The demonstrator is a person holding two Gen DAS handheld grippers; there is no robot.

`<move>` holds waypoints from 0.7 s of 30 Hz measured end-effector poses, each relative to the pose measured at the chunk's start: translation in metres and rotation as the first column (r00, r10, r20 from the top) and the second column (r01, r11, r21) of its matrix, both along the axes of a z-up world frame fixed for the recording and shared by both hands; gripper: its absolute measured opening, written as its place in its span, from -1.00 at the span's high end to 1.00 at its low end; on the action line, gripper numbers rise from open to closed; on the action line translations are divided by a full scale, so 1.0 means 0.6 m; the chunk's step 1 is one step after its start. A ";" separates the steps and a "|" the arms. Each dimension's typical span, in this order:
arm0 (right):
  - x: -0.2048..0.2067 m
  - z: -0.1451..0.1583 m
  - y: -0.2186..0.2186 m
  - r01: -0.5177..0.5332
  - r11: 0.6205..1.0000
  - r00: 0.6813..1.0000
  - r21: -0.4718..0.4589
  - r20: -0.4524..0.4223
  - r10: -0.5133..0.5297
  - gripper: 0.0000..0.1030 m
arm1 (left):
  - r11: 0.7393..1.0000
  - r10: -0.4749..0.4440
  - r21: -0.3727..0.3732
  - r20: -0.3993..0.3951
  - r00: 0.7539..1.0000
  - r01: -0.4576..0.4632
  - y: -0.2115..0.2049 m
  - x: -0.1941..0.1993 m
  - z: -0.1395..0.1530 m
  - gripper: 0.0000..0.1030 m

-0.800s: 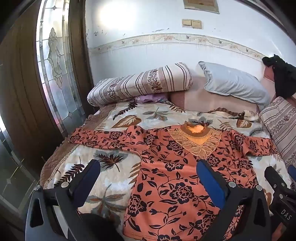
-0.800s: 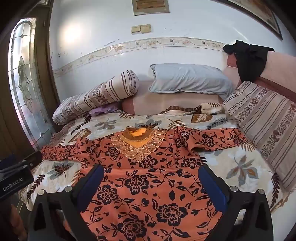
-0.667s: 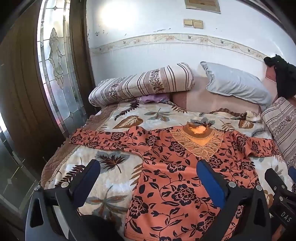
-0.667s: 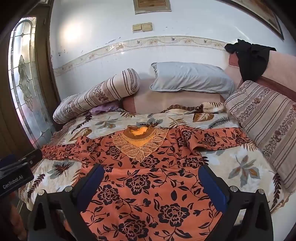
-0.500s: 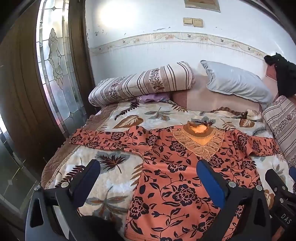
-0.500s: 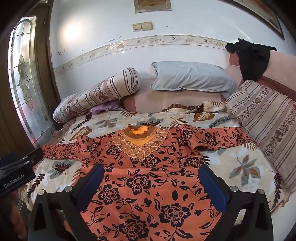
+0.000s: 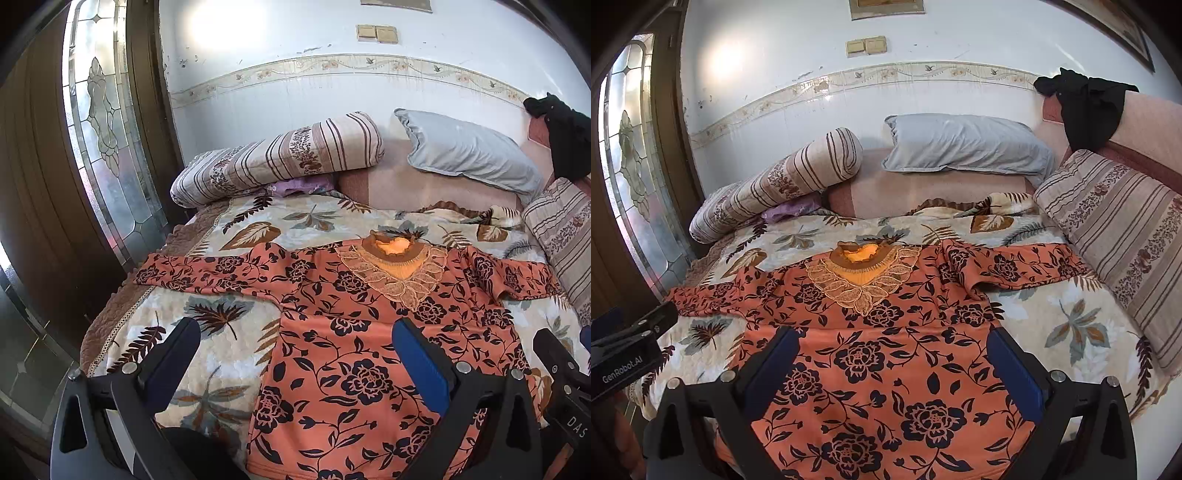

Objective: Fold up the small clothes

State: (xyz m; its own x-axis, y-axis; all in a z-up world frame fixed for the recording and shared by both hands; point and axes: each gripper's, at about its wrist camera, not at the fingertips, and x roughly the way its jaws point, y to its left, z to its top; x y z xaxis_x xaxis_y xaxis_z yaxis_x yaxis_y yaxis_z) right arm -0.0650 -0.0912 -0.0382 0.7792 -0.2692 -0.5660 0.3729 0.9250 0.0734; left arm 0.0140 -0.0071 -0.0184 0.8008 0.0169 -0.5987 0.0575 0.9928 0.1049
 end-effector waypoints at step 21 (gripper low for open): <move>0.010 -0.001 -0.012 0.038 0.999 0.999 -0.038 -0.030 -0.039 -1.00 | 0.999 -0.036 0.018 -0.031 0.999 0.037 -0.024 0.012 -0.014 -1.00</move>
